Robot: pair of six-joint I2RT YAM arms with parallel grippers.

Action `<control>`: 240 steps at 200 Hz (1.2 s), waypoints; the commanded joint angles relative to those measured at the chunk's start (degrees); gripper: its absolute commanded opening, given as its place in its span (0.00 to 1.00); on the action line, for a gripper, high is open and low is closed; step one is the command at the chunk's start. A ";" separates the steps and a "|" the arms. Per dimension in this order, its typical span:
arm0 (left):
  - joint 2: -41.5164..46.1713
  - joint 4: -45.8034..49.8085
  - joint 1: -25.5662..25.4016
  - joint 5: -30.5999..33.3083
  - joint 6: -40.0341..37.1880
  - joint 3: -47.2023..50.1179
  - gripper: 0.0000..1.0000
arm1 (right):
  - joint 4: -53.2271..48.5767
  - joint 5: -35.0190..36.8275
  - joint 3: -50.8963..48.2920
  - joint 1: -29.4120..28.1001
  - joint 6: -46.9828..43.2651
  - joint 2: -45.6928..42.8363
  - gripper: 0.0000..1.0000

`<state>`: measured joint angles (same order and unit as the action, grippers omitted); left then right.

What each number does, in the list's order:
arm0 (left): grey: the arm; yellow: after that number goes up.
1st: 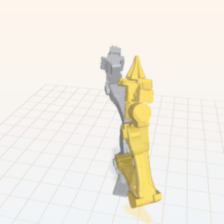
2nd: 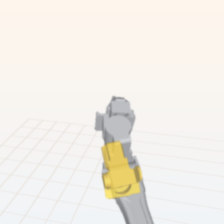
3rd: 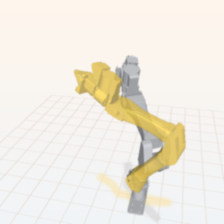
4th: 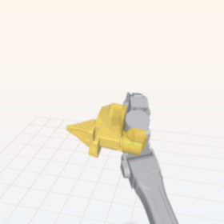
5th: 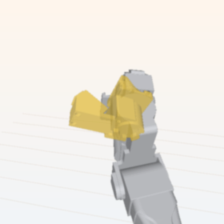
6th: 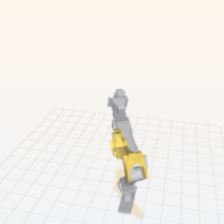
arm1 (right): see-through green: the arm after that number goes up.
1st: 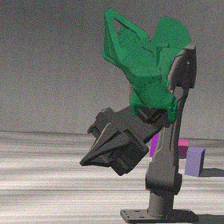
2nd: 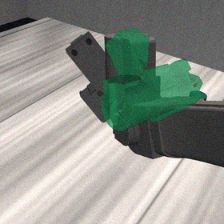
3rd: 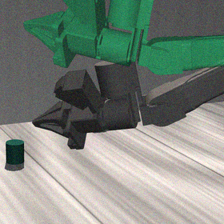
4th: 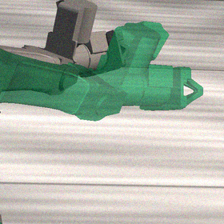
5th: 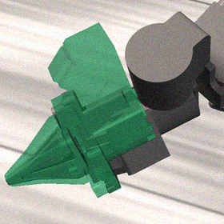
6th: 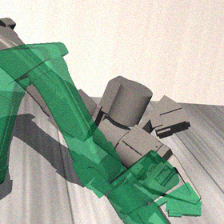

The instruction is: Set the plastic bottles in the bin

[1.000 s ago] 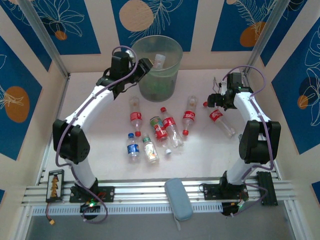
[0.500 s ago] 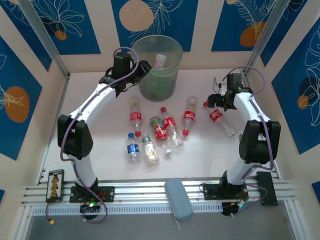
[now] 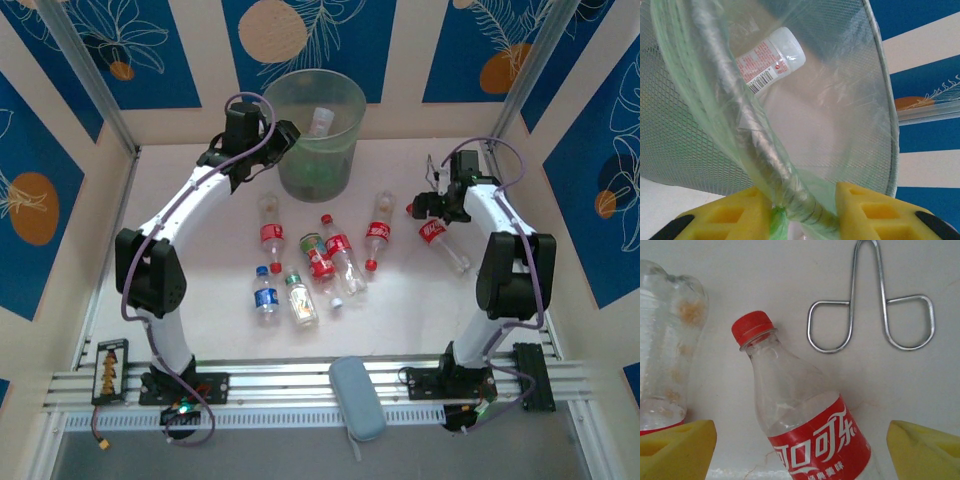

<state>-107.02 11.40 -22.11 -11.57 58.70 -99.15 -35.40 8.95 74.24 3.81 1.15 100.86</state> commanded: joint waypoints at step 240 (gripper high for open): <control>0.32 -0.60 1.46 -2.05 -0.77 0.89 0.36 | 19.17 -14.96 4.95 -6.77 10.41 -21.93 0.53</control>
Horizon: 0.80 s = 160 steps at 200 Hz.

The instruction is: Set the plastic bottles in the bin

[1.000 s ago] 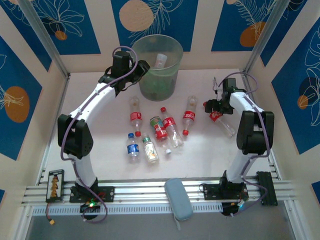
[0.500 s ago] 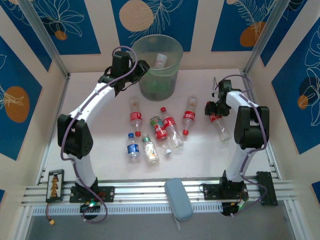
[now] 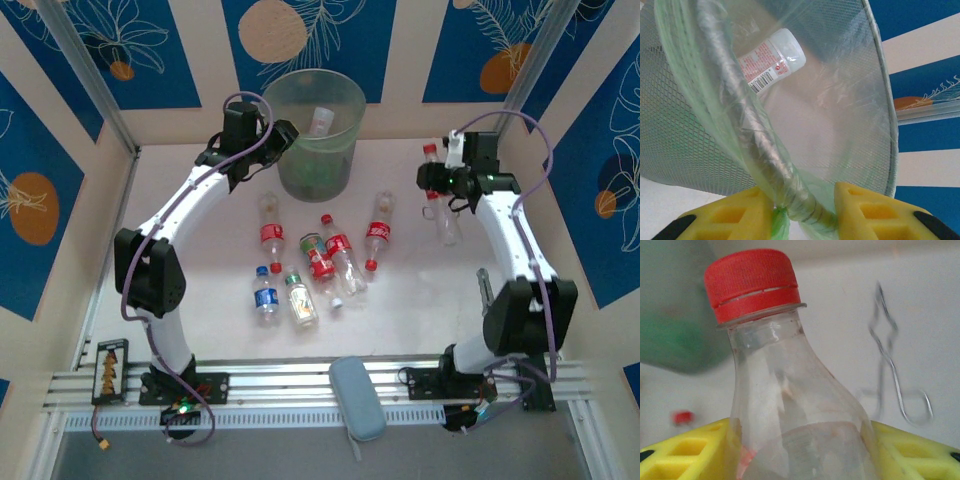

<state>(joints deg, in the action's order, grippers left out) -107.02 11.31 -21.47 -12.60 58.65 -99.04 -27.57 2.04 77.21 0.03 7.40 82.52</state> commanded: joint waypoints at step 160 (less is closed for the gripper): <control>-0.29 0.98 0.82 -1.03 -1.26 0.30 0.36 | 43.86 -11.97 38.67 -22.36 -3.02 27.77 0.53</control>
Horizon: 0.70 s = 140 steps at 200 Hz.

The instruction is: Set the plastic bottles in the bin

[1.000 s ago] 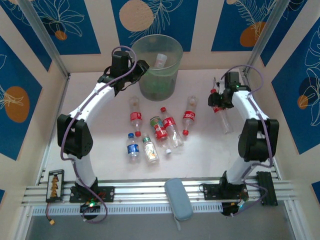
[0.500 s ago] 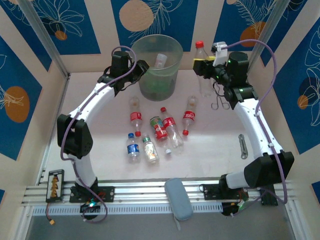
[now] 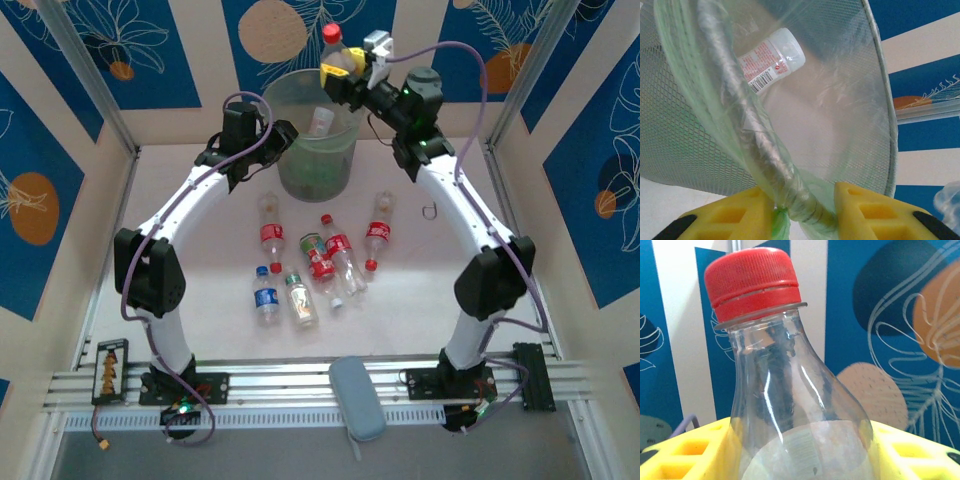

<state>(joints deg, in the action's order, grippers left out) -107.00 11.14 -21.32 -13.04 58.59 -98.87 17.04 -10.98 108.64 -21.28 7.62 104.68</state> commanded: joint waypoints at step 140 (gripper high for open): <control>-0.12 -1.29 1.19 -1.39 0.37 1.81 0.34 | -14.28 1.50 17.44 -1.87 -5.69 23.08 0.56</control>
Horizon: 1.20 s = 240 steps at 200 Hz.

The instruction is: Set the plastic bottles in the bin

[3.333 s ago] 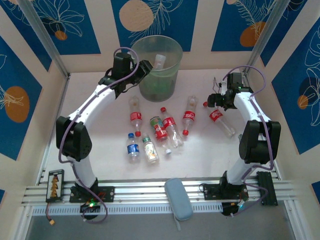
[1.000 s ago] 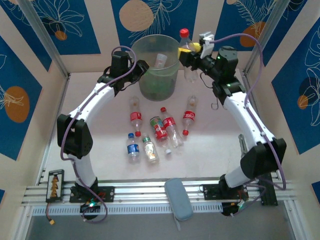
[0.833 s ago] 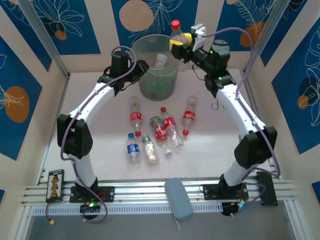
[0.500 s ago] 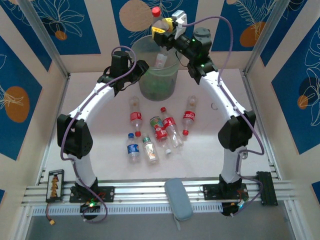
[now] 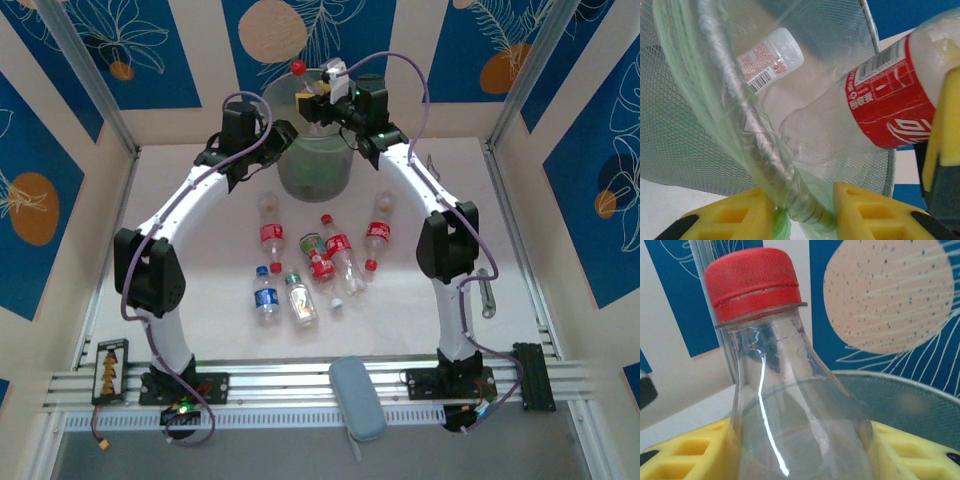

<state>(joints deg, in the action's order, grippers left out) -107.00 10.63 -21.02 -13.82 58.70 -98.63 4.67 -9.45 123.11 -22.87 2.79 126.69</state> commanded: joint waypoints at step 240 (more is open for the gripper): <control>0.65 -2.24 0.94 -0.80 0.86 3.70 0.34 | -31.89 14.77 -14.99 5.84 5.40 -30.14 0.78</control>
<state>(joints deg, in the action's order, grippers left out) -106.78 7.77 -20.78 -14.04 59.72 -96.95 -23.70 0.99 119.15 -20.29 2.81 103.44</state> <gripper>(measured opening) 0.342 0.789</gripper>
